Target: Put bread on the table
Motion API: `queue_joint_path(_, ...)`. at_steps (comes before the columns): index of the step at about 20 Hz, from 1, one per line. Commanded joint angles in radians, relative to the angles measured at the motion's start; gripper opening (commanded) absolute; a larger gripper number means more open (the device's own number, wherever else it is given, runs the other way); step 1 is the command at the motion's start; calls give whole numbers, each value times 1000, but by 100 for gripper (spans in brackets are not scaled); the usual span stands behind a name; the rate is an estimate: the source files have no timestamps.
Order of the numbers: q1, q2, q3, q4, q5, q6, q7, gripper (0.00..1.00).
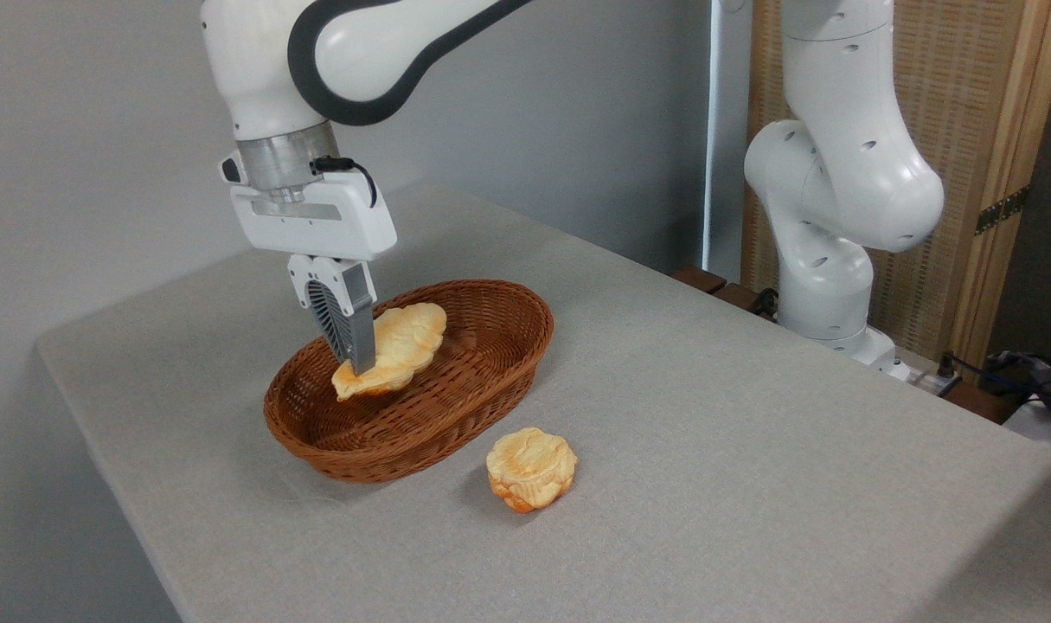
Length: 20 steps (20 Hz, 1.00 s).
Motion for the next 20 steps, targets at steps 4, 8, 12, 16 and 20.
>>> queue_joint_path(4,-3,-48,65,-1,-30,-46,106,0)
queue_joint_path(8,-3,-66,116,-1,-31,-83,199,0)
queue_joint_path(12,-3,-106,173,-1,-37,-85,305,0)
queue_joint_path(16,-3,-116,254,-1,-37,-91,415,0)
queue_joint_path(20,-3,-120,334,-1,-69,-89,536,0)
